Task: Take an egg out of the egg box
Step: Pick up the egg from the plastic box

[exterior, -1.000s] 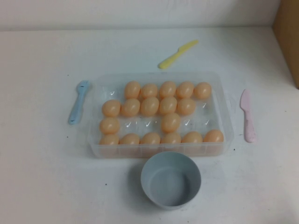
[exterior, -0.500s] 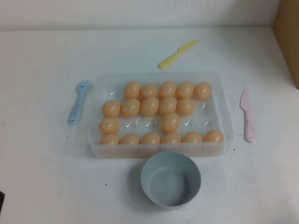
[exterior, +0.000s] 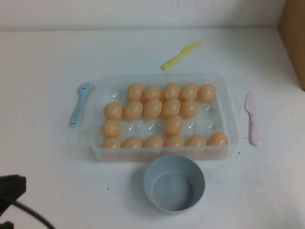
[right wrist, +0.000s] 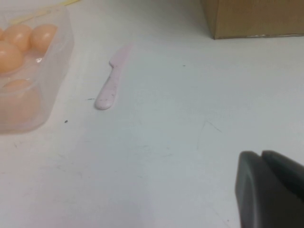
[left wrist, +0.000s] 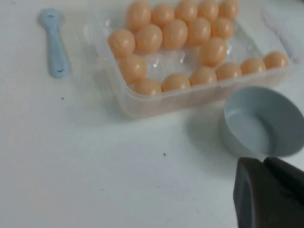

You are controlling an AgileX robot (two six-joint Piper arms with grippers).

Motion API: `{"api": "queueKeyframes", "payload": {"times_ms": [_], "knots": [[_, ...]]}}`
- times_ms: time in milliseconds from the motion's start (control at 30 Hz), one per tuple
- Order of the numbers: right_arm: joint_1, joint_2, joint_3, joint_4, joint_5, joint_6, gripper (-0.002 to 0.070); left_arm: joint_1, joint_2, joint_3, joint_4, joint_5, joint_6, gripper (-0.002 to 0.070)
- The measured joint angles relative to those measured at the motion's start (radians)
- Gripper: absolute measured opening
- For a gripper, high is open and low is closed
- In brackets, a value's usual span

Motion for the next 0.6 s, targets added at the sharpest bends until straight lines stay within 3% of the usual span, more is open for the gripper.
{"api": "queueKeyframes", "payload": {"times_ms": [200, 300, 600], "knots": [[0.0, 0.0, 0.0, 0.0, 0.0, 0.0, -0.0017, 0.0, 0.357, -0.293, 0.044, 0.257, 0.17, -0.0005], [0.0, 0.0, 0.0, 0.0, 0.0, 0.0, -0.0017, -0.008, 0.499, -0.426, 0.1, 0.293, 0.184, -0.0005], [0.0, 0.0, 0.0, 0.0, 0.0, 0.0, -0.0017, -0.207, 0.805, -0.746, 0.39, 0.308, -0.028, -0.0005]]}}
